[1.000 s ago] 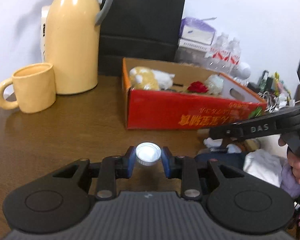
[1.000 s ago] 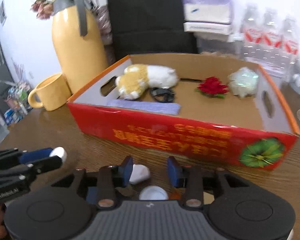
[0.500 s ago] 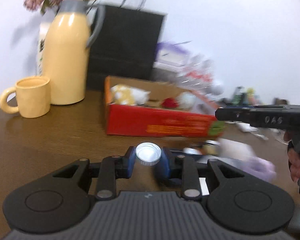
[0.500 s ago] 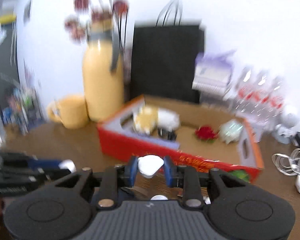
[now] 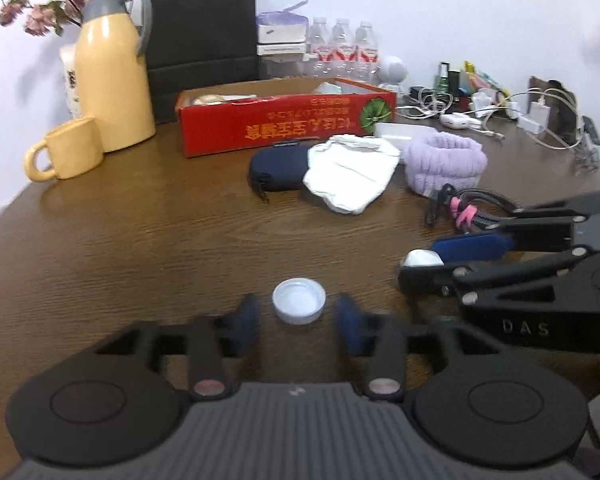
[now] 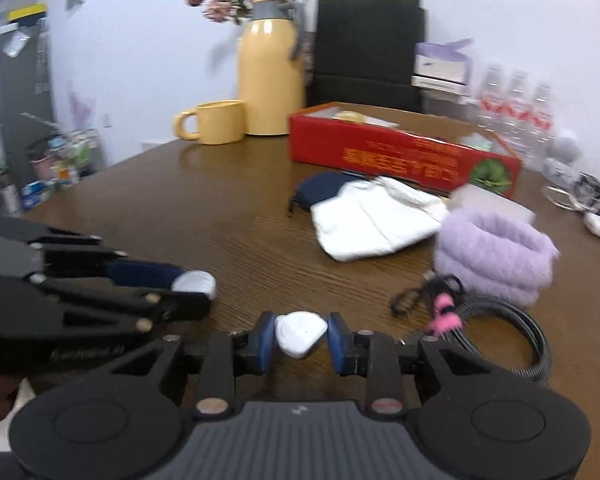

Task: Organize objects
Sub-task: 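Carry the white cap over the box with the left gripper while the right carries a small white piece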

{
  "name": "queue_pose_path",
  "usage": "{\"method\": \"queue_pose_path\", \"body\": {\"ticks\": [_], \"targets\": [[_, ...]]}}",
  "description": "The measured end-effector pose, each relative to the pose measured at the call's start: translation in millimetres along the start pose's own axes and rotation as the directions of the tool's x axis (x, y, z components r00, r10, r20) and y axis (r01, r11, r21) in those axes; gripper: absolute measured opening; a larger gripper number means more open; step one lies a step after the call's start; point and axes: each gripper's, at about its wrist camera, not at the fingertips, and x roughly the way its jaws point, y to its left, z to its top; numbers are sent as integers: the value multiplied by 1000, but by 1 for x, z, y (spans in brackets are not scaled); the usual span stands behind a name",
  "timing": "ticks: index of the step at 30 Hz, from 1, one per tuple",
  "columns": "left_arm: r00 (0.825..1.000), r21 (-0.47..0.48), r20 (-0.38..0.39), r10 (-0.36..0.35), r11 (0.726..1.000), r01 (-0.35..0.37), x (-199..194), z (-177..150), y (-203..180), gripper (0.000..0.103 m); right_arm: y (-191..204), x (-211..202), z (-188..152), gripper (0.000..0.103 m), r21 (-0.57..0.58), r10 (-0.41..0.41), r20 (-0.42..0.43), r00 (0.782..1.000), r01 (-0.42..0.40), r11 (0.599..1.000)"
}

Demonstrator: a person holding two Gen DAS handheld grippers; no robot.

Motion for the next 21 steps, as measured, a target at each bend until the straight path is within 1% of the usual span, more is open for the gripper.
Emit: {"method": "queue_pose_path", "body": {"ticks": [1,2,3,5,6,8,9,10,11,12,13,15,17,19,21], "targets": [[1000,-9,-6,5,1000,-5,1,-1,2,70,-2,0,-2,45,18,-14,4,1000,14,1000],[1000,-18,-10,-5,1000,4,1,-1,5,71,-4,-2,-4,51,38,-42,10,999,42,998],[1000,-22,-11,-11,1000,10,0,-1,7,71,-5,-5,-8,55,47,-50,12,999,49,998],[1000,-19,-6,-2,1000,2,0,-2,8,71,-9,-8,-13,55,61,-31,17,999,29,998],[1000,-22,-5,-2,1000,2,1,-2,9,70,-9,-7,-14,55,63,-30,23,999,29,998],[1000,-24,3,-19,1000,19,3,0,10,55,-7,-8,-15,55,56,-24,31,999,22,998],[999,-13,9,-34,999,34,3,1,9,35,-6,-7,-15,54,54,-18,37,999,16,998],[998,-3,13,-58,998,58,3,3,9,29,-5,-6,-14,53,51,-9,41,999,7,999],[996,-4,15,-91,996,91,4,5,9,29,-3,-3,-12,48,42,3,38,999,-5,999],[993,-13,20,-114,993,114,5,7,10,29,-2,1,-10,29,31,18,30,999,-19,999],[993,-14,26,-117,993,118,6,10,11,29,-1,3,-8,27,24,21,31,999,-22,999],[992,-6,50,-113,993,114,5,21,12,29,-4,6,0,26,40,42,27,999,-43,998],[986,-10,89,-143,989,145,4,42,19,29,-11,4,12,26,51,58,47,997,-61,997],[978,-8,122,-170,985,172,10,71,30,29,-21,2,29,26,48,60,88,994,-65,997],[976,-5,143,-166,986,168,26,107,40,29,-39,1,55,26,32,63,140,988,-68,997]]}}
